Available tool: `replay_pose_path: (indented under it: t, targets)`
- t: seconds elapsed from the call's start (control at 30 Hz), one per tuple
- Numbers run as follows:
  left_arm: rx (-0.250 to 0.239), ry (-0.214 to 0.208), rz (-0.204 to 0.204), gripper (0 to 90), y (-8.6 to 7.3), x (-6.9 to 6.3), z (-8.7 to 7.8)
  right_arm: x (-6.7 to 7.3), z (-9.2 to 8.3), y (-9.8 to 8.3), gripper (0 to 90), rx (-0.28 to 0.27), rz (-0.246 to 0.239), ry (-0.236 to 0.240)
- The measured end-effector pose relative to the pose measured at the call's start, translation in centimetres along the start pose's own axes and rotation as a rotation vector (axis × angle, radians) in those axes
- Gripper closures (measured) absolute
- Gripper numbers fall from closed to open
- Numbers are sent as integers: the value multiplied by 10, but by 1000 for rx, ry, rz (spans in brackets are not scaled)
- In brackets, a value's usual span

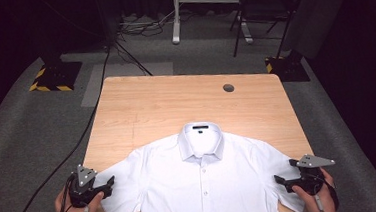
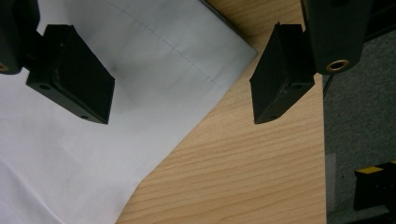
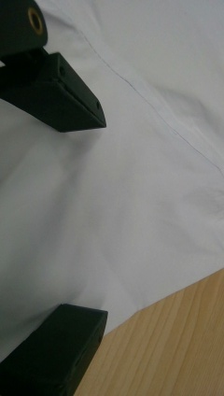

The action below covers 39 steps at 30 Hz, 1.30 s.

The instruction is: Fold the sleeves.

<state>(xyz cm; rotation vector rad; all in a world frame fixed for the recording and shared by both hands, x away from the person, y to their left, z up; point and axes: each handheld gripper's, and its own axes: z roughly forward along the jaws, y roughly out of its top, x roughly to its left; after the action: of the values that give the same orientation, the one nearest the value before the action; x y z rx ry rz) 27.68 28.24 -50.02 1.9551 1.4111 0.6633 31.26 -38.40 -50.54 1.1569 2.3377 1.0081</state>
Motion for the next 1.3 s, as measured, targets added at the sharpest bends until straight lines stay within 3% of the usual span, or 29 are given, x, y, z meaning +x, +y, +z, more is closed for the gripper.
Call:
replay_pose_path:
  t: [0.23,0.47,0.57,0.7,0.73,0.8,0.97,1.17,1.3]
  targets:
    - [5,6,-5,217,-6,3,1,0,0,0,78,0,0,0]
    - [12,-29,-6,254,-7,4,0,0,0,0,77,0,0,0]
    - [6,-65,-13,348,-8,4,-1,0,0,0,78,0,0,0]
    - [-8,-72,-11,575,-8,3,-2,0,0,0,78,0,0,0]
    - [-9,-71,-16,575,-8,2,-3,0,0,0,77,0,0,0]
    - [-13,-70,-20,722,-9,0,-3,0,0,0,77,0,0,0]
    - [-13,-71,-32,856,-9,-3,-3,0,0,0,77,0,0,0]
    - [-10,-79,-39,871,-8,-6,-5,0,0,0,77,0,0,0]
    - [-39,-105,-51,870,-6,-8,-12,0,0,0,77,0,0,0]
